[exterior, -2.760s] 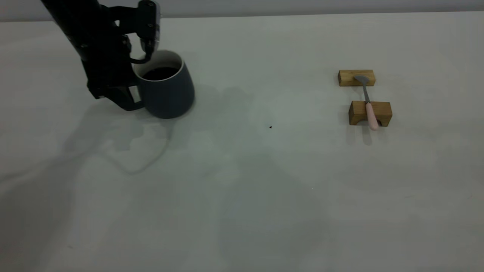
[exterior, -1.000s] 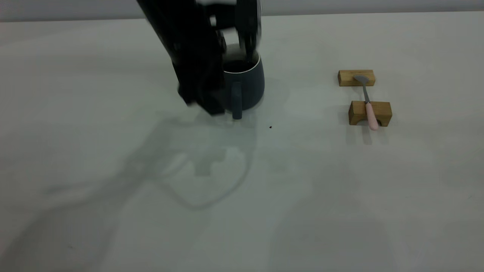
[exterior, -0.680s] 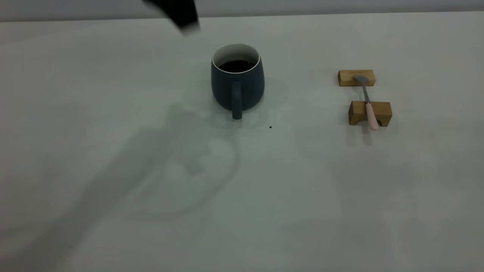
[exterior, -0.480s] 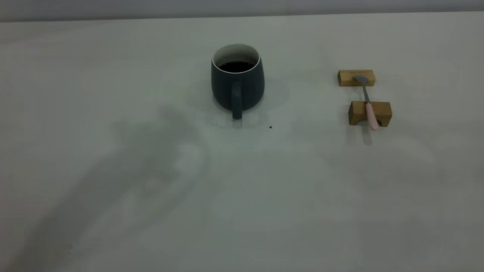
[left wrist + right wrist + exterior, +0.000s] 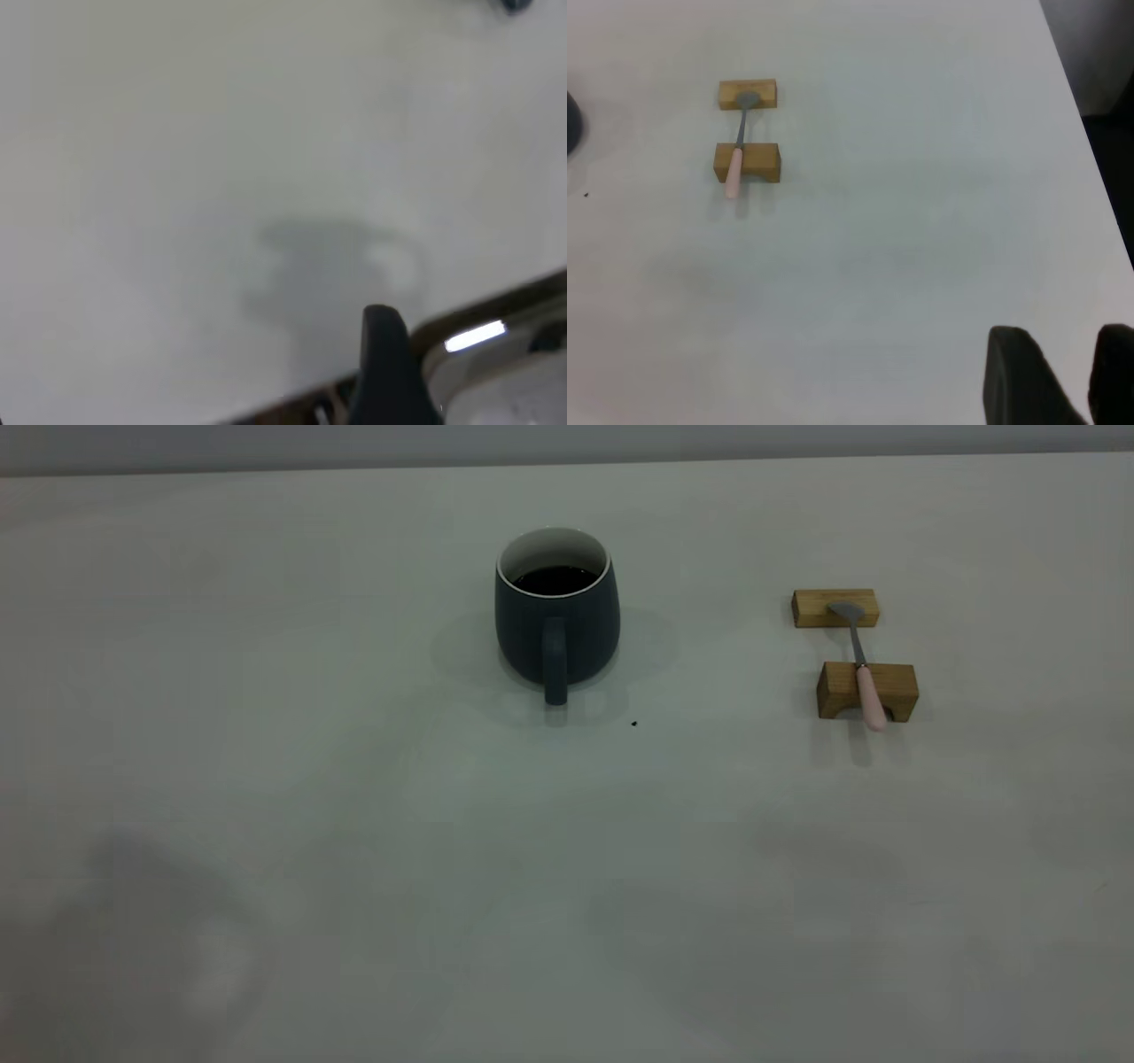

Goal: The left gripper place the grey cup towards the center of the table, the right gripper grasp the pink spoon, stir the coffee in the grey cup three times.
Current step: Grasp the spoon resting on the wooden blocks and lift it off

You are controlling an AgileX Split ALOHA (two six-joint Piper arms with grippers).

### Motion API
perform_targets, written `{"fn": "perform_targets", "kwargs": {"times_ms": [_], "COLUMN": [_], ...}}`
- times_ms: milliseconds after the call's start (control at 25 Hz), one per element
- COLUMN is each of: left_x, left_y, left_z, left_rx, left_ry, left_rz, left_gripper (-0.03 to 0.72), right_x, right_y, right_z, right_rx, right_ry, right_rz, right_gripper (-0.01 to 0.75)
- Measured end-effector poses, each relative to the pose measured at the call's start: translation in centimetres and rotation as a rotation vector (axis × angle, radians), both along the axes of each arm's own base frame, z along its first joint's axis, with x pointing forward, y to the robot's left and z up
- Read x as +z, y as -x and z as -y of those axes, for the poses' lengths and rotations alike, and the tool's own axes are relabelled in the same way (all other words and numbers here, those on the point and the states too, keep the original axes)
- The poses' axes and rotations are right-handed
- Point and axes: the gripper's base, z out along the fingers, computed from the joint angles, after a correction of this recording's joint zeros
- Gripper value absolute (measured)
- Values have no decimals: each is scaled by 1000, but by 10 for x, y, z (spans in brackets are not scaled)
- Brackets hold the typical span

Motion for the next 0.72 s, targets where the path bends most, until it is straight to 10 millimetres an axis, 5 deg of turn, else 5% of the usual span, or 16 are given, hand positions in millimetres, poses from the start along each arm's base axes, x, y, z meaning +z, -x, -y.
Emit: {"fn": "perform_targets", "kwargs": {"times_ms": [400,720], "left_x": [-105,-108], "left_y": [91,126], "left_z": [-44,-57], "left_rx": [7,-66], "left_ry": [26,131], "left_rz": [-93,47], "left_gripper": [567,567], "right_x": [0,0], "right_y": [0,0], "right_z": [0,0], "right_rx": [0,0], "right_ry": [0,0], "right_rz": [0,0], "right_gripper": [240,240]}}
